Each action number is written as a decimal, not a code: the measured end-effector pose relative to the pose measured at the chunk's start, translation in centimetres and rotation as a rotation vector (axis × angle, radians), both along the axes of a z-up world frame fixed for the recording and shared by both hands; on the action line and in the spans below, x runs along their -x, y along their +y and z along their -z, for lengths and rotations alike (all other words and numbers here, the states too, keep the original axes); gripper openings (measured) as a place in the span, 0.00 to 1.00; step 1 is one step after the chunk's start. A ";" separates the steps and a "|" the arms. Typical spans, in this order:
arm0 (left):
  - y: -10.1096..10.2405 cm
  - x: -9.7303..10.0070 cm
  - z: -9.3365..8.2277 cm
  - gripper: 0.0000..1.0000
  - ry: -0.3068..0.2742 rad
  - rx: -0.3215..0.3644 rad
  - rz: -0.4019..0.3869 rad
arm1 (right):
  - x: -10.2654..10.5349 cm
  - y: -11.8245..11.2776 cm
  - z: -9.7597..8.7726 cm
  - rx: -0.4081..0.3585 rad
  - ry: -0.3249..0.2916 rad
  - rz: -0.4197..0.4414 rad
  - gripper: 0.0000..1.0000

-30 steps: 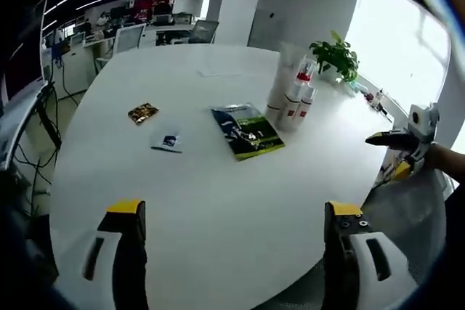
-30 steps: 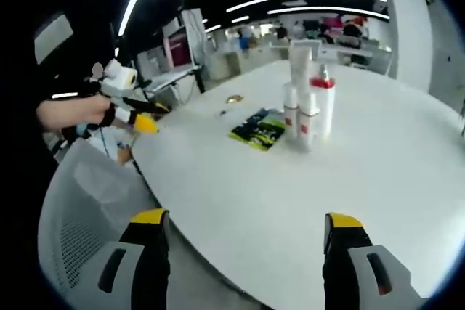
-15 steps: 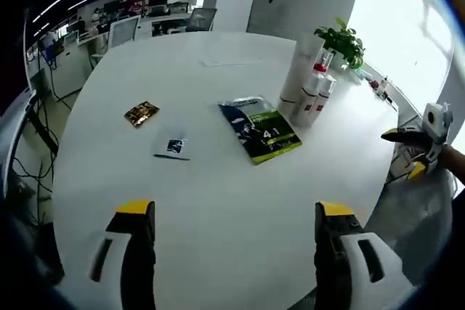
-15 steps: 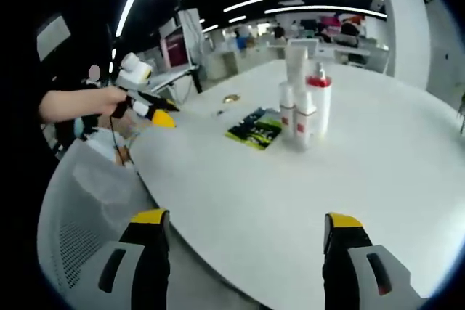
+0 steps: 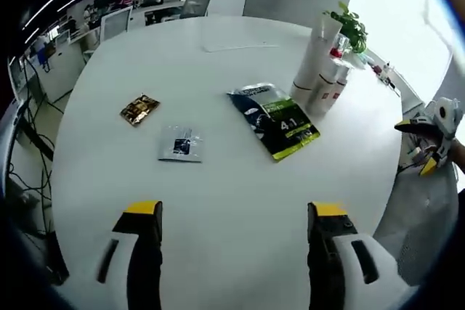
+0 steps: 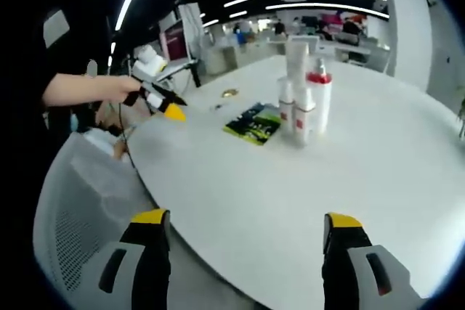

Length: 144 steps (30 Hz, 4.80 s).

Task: Arrange the skincare products in the storage area until every visible bottle or jar stands upright without overlapping.

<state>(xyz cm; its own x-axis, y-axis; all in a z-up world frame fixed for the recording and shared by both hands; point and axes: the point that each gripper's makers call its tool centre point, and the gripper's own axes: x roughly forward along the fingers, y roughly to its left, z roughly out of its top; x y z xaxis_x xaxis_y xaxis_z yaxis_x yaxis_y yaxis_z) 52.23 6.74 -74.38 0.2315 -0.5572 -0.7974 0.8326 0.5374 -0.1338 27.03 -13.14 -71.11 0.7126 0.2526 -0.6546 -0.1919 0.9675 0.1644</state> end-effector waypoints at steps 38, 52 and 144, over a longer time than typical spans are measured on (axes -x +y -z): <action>-2.7 -8.7 3.5 0.54 0.023 -0.072 -0.042 | 0.6 -0.9 1.4 0.052 0.078 0.023 0.90; -3.2 -10.5 4.5 0.45 0.018 -0.135 -0.030 | 0.7 -1.1 1.6 0.050 0.090 0.033 0.90; -7.5 -2.9 4.3 0.36 -0.191 -0.390 1.102 | 1.0 -1.3 1.9 0.074 0.109 0.031 0.88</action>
